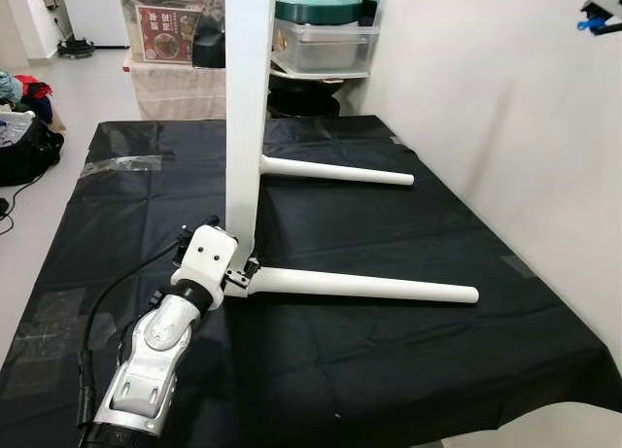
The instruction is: Building children table
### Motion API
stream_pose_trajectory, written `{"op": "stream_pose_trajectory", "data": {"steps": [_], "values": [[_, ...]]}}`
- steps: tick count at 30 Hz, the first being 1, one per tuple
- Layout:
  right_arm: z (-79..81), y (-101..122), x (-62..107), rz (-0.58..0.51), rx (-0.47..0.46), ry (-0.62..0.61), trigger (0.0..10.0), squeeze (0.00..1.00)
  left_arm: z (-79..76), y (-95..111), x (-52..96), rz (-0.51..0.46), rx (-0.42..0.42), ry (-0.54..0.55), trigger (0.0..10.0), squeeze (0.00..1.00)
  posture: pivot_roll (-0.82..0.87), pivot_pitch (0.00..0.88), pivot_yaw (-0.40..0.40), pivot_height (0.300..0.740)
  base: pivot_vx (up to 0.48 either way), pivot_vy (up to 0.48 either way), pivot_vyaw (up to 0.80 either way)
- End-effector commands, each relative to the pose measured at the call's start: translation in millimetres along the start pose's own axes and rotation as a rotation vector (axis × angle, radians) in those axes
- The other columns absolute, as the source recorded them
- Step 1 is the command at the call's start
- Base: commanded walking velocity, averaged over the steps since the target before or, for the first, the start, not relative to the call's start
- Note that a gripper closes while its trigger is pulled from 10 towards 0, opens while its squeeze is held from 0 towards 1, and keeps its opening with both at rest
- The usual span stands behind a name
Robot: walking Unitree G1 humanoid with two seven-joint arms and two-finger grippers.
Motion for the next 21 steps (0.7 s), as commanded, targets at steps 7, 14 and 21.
{"op": "stream_pose_trajectory", "data": {"steps": [7, 14, 21], "values": [[-1.6, -8, -5.6, 0.047, -0.013, -0.006, 0.0, 0.00, -1.0, -1, 1.1, 0.002, -0.003, 0.003, 10.0, 0.41, 0.08, 0.000, -0.141, 0.740, 0.000, 0.000, 0.00], [-3.4, -11, -5.7, 0.058, -0.042, -0.019, 0.0, 0.00, -0.7, -2, 1.0, 0.004, -0.004, 0.003, 10.0, 0.39, 0.08, 0.000, -0.139, 0.740, 0.000, 0.000, 0.00], [-5.2, -13, -4.7, 0.061, -0.141, -0.047, 0.0, 0.00, 7.7, -7, -1.7, 0.022, -0.015, 0.021, 10.0, 0.37, 0.08, 0.000, -0.126, 0.740, 0.000, 0.000, 0.00]]}}
Point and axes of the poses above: a point about 5 cm out from each wrist's last joint towards the gripper, its own x axis pointing back from the gripper into the wrist, its own y axis along the axis of the wrist's last joint, z = x × y, the point moved 2 cm from there along -x, pointing out of the wrist towards the gripper, and after that the axes turned 5 degrees about x, right-handed, at the moved point
